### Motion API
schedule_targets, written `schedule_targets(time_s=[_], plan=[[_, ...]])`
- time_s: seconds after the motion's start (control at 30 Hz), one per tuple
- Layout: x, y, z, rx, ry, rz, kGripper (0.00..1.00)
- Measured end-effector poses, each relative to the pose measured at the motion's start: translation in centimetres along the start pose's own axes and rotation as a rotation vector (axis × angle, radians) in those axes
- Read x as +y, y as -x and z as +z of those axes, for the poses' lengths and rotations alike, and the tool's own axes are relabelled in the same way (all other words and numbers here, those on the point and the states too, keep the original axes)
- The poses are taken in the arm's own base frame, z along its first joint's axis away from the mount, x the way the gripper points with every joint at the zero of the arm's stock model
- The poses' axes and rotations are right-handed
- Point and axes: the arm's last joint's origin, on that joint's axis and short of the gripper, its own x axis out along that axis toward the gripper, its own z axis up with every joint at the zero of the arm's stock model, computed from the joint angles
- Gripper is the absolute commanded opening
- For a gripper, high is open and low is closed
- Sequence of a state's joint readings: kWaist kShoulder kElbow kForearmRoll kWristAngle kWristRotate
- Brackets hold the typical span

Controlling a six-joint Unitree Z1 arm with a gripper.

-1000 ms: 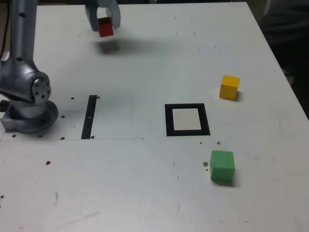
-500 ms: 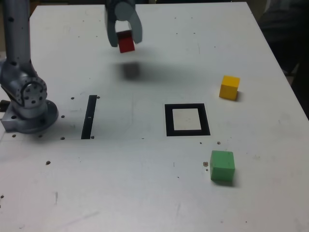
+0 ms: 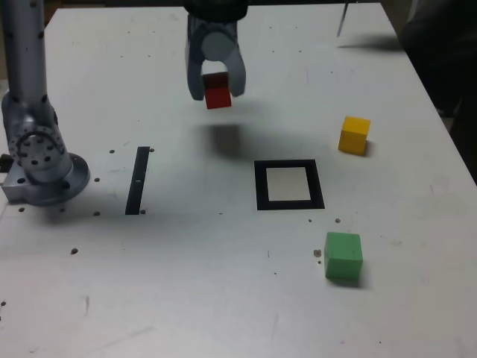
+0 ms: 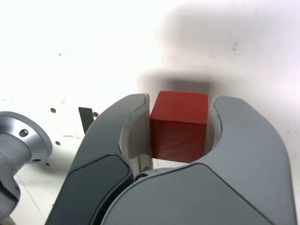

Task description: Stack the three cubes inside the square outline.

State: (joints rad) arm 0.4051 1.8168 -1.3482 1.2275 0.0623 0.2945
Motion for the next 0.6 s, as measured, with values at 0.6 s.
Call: schedule_targets(time_s=[0.6], plan=[[-9.5,0.2,3.8,-0.025,-0.096,0.025,0.31]])
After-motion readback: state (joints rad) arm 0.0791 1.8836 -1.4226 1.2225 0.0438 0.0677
